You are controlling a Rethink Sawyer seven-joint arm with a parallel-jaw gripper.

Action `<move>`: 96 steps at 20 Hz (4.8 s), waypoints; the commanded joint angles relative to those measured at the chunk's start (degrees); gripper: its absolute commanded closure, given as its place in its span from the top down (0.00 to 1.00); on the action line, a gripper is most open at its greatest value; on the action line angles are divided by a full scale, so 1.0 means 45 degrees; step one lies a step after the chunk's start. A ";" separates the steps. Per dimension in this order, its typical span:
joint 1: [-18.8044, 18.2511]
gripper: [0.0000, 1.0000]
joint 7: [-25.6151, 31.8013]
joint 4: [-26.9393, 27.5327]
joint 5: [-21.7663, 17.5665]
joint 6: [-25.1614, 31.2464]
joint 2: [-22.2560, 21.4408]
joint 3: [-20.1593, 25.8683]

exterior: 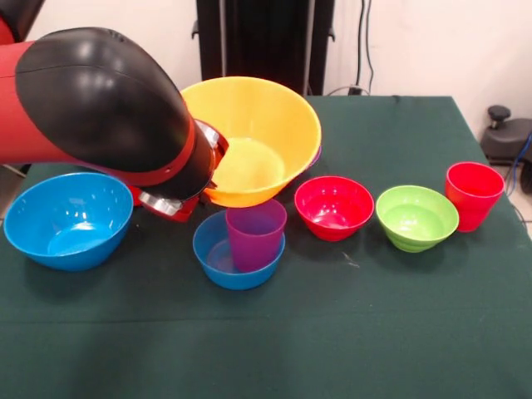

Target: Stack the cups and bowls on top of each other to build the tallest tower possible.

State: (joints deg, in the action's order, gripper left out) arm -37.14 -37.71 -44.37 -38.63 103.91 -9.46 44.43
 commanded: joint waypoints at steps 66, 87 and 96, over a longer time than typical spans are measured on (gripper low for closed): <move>0.0642 0.00 0.2689 0.1461 0.0836 0.1283 0.1099 -0.0049; 0.0527 1.00 0.2573 0.1263 0.1002 0.0905 0.1261 -0.0100; 0.0482 1.00 0.2435 0.1100 0.1363 0.0638 0.1281 -0.0080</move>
State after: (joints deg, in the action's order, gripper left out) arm -35.10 -37.71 -35.84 -32.83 107.27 -4.87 43.89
